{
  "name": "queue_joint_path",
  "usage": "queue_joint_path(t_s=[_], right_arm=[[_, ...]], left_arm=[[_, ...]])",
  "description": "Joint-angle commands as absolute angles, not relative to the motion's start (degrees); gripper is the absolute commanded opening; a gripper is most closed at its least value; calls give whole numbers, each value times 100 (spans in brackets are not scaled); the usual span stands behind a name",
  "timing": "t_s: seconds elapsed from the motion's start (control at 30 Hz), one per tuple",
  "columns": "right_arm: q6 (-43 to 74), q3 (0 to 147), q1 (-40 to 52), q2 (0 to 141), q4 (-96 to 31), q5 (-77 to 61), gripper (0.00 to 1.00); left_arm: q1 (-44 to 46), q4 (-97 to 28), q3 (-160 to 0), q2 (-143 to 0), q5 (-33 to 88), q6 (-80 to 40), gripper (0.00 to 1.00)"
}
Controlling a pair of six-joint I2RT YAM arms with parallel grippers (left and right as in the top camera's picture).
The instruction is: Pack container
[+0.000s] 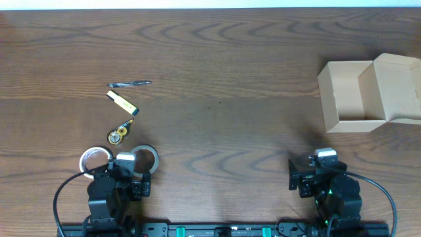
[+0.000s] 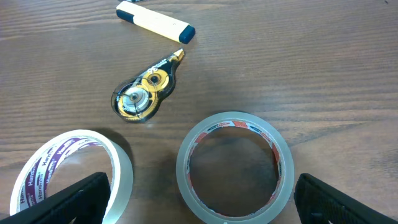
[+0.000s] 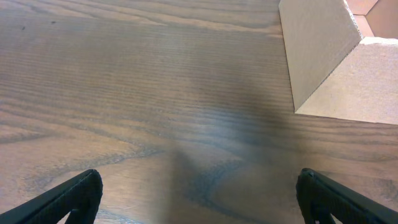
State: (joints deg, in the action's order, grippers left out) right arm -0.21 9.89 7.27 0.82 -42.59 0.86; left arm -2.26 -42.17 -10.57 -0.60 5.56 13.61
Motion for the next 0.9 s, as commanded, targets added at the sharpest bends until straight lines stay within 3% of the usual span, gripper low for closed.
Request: queue_joint_path(t_s=[0.0,0.43,0.67,0.87], right_arm=[[93,926,679,36,-4261,-51,99],[770,1833,676,626,-4204,-25,99],[838,3992,679,2947,-4842,-16,99],[1378,6377,676,5457,-6219,574,99]], left_arm=[[-255,-4246,-937,-23,489,1437,95],[-257,-4246,-937,-23,489,1437,95],[-255,-4246,-937,-23,489,1437,95],[-255,-4246,-937,-23,489,1437,96]])
